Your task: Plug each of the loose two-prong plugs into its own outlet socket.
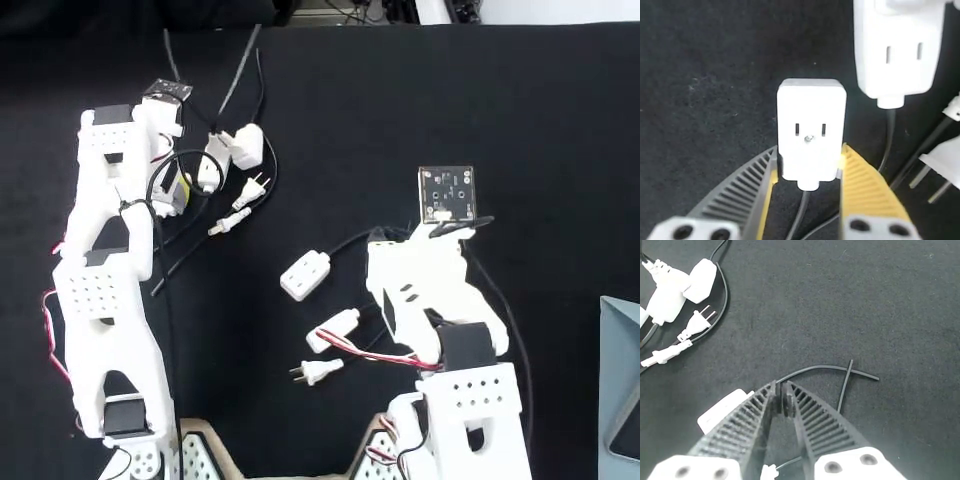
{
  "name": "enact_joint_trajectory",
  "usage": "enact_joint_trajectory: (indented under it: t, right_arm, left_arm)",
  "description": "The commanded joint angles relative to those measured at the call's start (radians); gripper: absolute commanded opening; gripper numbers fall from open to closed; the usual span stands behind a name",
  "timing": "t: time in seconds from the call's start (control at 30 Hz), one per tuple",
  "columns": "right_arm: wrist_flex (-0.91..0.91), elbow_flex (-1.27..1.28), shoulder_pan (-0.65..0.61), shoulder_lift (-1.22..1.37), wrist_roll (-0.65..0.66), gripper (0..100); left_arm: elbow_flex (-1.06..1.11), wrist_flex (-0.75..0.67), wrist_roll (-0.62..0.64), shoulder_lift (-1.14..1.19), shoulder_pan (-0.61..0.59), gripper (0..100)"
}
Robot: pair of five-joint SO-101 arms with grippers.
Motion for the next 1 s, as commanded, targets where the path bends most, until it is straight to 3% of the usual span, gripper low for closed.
enact_joint_trajectory:
  t: [0.0,0.27,0.4,0.63,0.97]
  right_arm:
    - [-0.014,-0.002,0.008,-0.012,-0.006,1.5]
    - [-0.014,-0.002,0.008,-0.012,-0.006,1.5]
    - [-0.014,0.001,0.008,-0.012,-0.006,1.5]
    - [-0.02,0.012,0.006,-0.016,-0.003,1.5]
    - [-0.021,0.012,0.006,-0.015,-0.003,1.5]
  left_arm:
    - [-0.071,0.025,-0.006,-0.021,-0.022,14]
    - [-0.441,0.296,-0.025,-0.021,-0.076,8]
    - [-0.461,0.316,-0.054,-0.021,-0.081,8]
    - [-0.3,0.318,-0.052,-0.084,-0.051,8]
    - [0.15,0.315,-0.051,-0.535,0.081,8]
